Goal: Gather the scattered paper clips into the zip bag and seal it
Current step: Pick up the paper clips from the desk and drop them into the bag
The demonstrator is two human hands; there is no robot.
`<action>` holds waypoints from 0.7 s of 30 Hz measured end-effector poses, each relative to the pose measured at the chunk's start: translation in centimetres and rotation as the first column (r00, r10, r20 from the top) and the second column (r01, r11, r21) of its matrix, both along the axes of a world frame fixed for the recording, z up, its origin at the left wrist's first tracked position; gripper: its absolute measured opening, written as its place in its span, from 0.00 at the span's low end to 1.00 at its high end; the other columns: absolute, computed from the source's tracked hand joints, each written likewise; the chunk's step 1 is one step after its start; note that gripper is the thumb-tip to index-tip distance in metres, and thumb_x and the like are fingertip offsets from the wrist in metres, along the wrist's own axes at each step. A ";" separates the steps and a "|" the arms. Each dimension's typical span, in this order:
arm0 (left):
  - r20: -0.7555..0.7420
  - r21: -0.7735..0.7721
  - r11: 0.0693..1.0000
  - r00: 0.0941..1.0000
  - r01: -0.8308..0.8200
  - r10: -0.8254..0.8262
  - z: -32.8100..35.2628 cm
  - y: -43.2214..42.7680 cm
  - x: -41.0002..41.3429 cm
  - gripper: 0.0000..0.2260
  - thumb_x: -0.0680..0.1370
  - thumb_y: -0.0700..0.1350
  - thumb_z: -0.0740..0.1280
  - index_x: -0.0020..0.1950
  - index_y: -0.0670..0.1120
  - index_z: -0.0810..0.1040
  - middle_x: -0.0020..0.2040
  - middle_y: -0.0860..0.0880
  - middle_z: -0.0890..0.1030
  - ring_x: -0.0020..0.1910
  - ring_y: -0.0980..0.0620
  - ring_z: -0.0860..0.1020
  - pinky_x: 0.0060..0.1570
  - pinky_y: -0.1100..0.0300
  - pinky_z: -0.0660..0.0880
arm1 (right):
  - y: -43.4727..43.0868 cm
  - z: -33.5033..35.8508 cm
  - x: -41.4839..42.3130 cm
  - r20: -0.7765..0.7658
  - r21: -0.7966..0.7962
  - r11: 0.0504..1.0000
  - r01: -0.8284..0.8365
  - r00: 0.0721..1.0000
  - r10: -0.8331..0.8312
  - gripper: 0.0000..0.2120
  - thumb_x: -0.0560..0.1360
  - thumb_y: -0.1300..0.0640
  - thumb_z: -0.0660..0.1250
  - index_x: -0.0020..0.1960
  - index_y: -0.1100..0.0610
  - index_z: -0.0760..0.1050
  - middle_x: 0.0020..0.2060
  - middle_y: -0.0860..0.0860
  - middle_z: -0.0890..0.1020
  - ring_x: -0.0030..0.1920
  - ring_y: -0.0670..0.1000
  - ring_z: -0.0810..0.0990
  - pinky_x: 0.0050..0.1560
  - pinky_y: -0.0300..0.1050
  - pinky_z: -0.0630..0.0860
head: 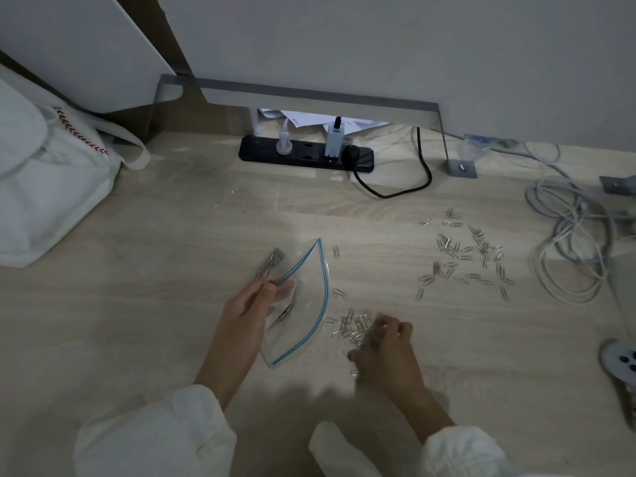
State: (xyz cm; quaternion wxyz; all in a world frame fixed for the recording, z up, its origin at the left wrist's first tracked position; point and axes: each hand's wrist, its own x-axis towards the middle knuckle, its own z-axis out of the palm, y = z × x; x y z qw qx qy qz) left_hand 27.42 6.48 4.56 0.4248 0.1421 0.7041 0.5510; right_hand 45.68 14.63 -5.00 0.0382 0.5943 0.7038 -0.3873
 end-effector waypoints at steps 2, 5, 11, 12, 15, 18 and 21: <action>0.006 -0.001 1.000 1.000 -0.002 0.002 0.0 0.1 0.1 0.11 0.80 0.41 0.57 0.49 0.50 0.79 0.50 0.53 0.83 0.54 0.60 0.78 0.58 0.63 0.71 | -0.3 0.0 -0.5 -0.012 0.018 0.999 -0.031 0.999 0.032 0.29 0.64 0.58 0.74 0.60 0.59 0.65 0.56 0.54 0.64 0.51 0.58 0.75 0.53 0.49 0.74; -0.005 0.000 1.000 1.000 0.003 -0.003 0.1 0.0 0.1 0.12 0.80 0.41 0.57 0.48 0.51 0.79 0.50 0.52 0.83 0.53 0.62 0.78 0.56 0.65 0.72 | -0.6 -0.1 -0.8 -0.033 0.021 0.997 -0.073 0.997 0.074 0.16 0.69 0.62 0.69 0.53 0.59 0.67 0.51 0.51 0.63 0.46 0.55 0.75 0.49 0.43 0.72; -0.003 0.001 1.000 1.000 0.001 -0.001 0.2 -0.3 -0.1 0.12 0.80 0.40 0.57 0.47 0.51 0.79 0.50 0.52 0.83 0.54 0.60 0.78 0.58 0.63 0.71 | -0.7 -0.3 -0.8 -0.029 0.053 0.992 -0.117 0.993 0.118 0.07 0.74 0.64 0.61 0.52 0.63 0.71 0.51 0.55 0.69 0.45 0.56 0.74 0.45 0.41 0.67; -0.008 -0.001 1.000 1.000 0.002 -0.002 0.2 -0.3 -0.1 0.12 0.80 0.40 0.57 0.47 0.51 0.79 0.50 0.52 0.83 0.54 0.59 0.78 0.59 0.61 0.71 | -0.7 -0.5 -0.8 -0.007 0.061 0.988 -0.140 0.990 0.140 0.07 0.74 0.64 0.60 0.52 0.63 0.71 0.52 0.57 0.71 0.48 0.57 0.75 0.47 0.43 0.68; -0.029 -0.011 1.000 0.999 0.016 -0.017 0.1 -0.5 -0.2 0.13 0.80 0.41 0.57 0.47 0.52 0.79 0.50 0.51 0.83 0.55 0.57 0.78 0.60 0.59 0.71 | -0.8 -0.5 -0.8 0.059 0.091 0.973 -0.210 0.977 0.206 0.08 0.76 0.61 0.59 0.52 0.64 0.71 0.52 0.58 0.73 0.51 0.58 0.75 0.49 0.46 0.68; -0.026 -0.018 1.000 1.000 0.013 -0.013 0.1 -0.5 -0.3 0.13 0.80 0.41 0.56 0.47 0.52 0.79 0.50 0.51 0.83 0.55 0.57 0.79 0.60 0.59 0.72 | -0.8 -0.2 -0.7 0.017 0.084 0.980 -0.180 0.984 0.179 0.03 0.74 0.62 0.60 0.47 0.60 0.72 0.46 0.55 0.74 0.47 0.56 0.76 0.44 0.43 0.67; -0.033 -0.018 1.000 0.999 0.017 -0.018 0.2 -0.5 -0.3 0.12 0.80 0.41 0.57 0.48 0.52 0.79 0.50 0.52 0.83 0.54 0.59 0.79 0.59 0.59 0.72 | -0.6 0.1 -0.3 -0.090 -0.020 0.999 -0.042 0.995 0.040 0.07 0.69 0.65 0.63 0.36 0.55 0.71 0.33 0.51 0.77 0.35 0.51 0.76 0.37 0.42 0.71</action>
